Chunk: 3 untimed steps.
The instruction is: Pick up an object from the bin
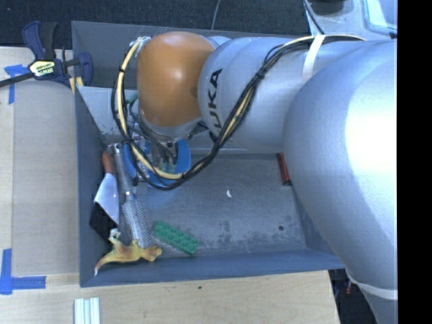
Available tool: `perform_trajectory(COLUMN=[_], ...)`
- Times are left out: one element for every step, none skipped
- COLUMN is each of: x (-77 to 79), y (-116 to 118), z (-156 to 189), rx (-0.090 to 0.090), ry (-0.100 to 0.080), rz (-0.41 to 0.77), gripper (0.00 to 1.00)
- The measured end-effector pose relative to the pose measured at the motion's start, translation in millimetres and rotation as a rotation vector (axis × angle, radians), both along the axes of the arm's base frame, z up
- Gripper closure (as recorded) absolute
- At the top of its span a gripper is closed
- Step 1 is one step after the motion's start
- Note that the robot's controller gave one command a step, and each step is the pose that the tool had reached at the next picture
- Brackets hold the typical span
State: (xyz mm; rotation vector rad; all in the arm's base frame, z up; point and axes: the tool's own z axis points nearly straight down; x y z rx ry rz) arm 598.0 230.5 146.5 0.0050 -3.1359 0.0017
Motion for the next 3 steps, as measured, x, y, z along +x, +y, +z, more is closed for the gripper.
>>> perform_trajectory(x=[1.5, 1.3, -10.2], y=[-1, -1, -6], z=[4, 5, 33], rx=[0.002, 0.002, -0.002], ry=[-0.005, -0.005, 0.005], rz=[-0.005, -0.005, 0.003], gripper=[1.00, 1.00, 1.00])
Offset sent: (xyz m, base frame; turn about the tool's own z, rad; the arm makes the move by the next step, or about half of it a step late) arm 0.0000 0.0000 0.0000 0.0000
